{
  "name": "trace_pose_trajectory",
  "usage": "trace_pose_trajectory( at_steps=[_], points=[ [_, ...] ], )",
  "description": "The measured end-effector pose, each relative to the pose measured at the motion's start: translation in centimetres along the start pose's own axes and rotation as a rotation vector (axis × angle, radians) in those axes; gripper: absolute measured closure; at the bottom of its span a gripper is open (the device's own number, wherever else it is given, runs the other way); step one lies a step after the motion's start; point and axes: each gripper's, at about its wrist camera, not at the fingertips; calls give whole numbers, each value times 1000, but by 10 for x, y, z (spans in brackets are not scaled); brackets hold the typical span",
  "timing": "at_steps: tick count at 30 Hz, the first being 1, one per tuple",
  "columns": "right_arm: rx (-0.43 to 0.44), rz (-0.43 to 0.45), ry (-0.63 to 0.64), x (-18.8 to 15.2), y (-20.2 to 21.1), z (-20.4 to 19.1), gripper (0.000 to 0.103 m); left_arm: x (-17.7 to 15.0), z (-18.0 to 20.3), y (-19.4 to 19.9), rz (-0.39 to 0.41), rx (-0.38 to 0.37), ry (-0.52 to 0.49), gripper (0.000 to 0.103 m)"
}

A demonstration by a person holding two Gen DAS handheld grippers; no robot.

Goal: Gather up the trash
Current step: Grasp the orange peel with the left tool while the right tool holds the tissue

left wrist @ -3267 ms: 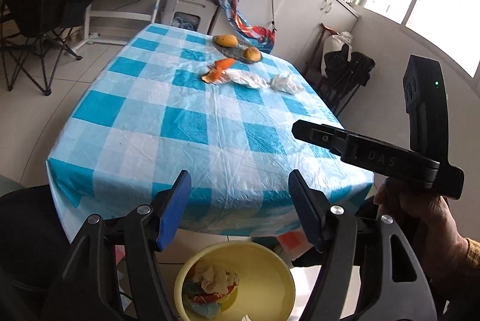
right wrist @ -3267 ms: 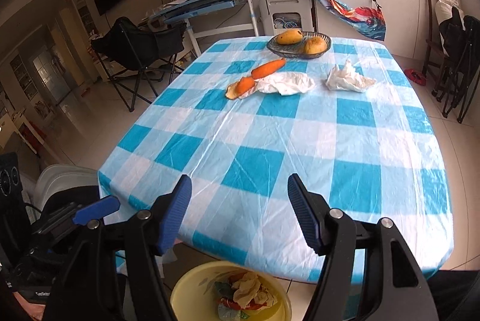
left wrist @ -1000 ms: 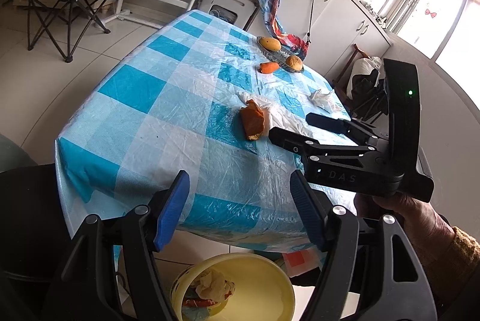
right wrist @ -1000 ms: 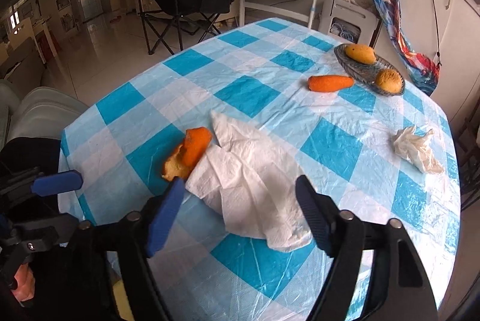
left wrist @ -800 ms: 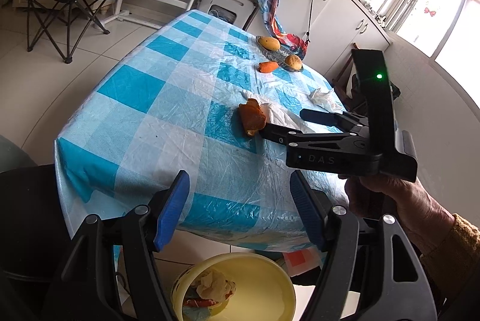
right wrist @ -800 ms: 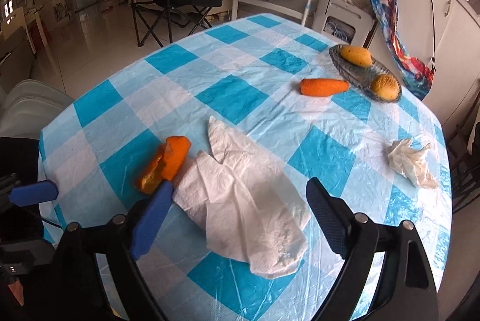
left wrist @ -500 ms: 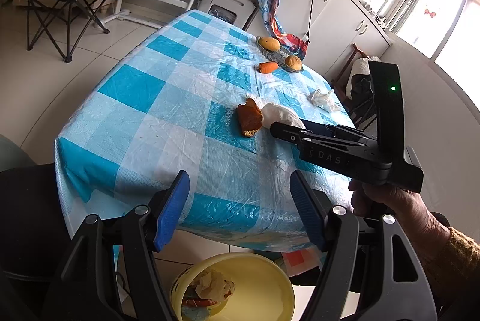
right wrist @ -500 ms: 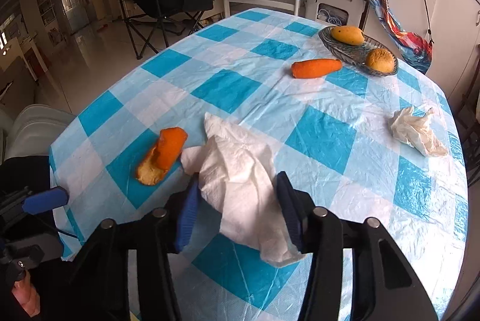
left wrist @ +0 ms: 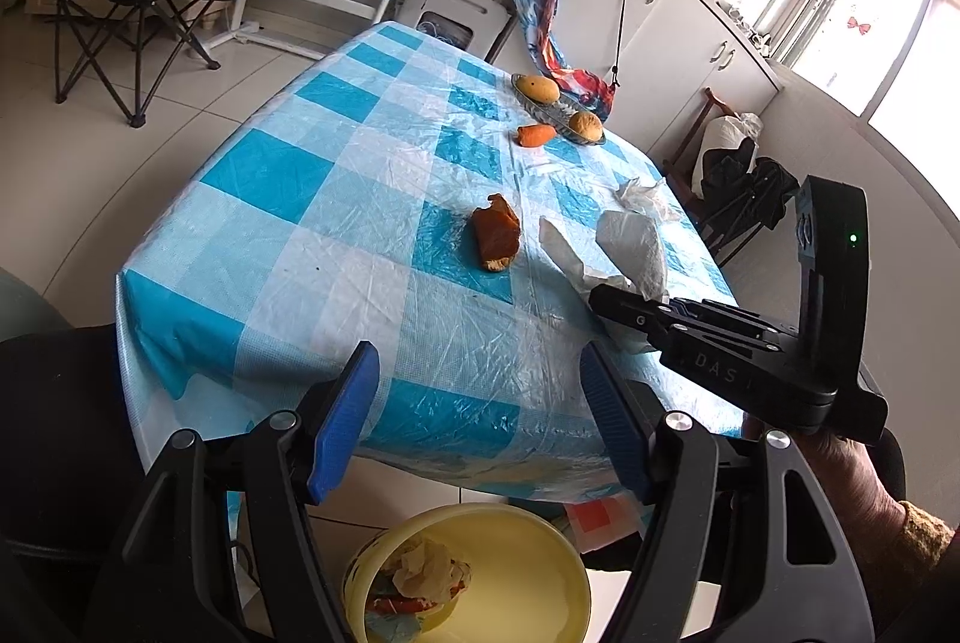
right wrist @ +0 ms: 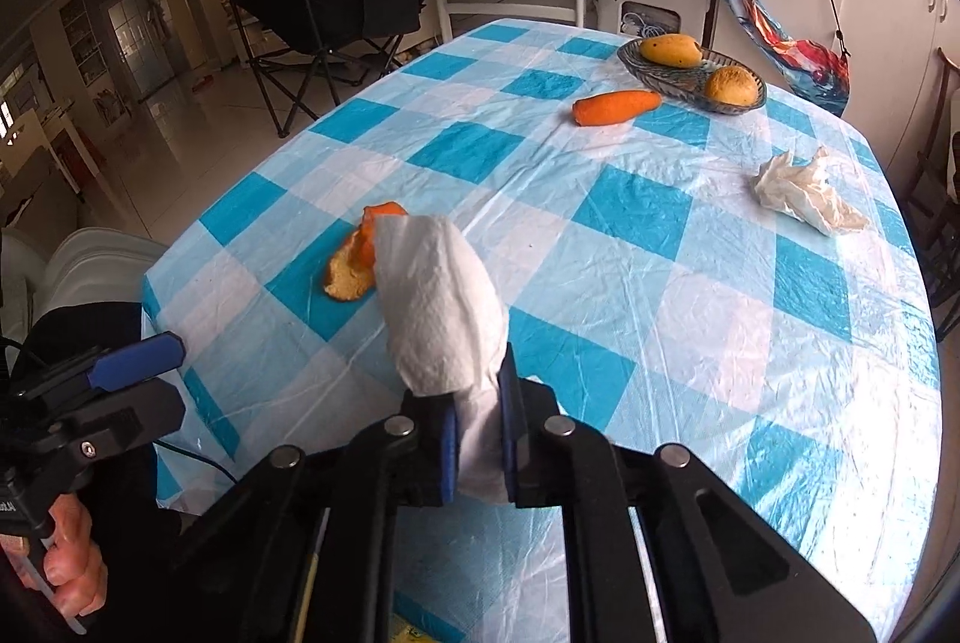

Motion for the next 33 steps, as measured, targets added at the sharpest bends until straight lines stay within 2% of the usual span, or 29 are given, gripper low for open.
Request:
trace_pose_trajectory(
  at_steps=[15,22,28,33],
  points=[
    [-56,-35,-124,-23,19,20,91,14,5,11,53,-51,49,37],
    [-89,-25,-110,-28,22,23,91,34,15,-13,65,-23,50,37],
    [-99,-15,-119,-30,23,27,89,50,22,-44,41,20,28,37],
    [-111,-4,-128,-30,23,29,68,59,24,-70,9,84,3,37]
  ],
)
Point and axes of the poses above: each gripper's, at about its wrist camera, not at the fingertips, and y roughly against the way its jaws point, z to its right, x to its top, and after that the axes turned 7 degrees about -x, right-handed
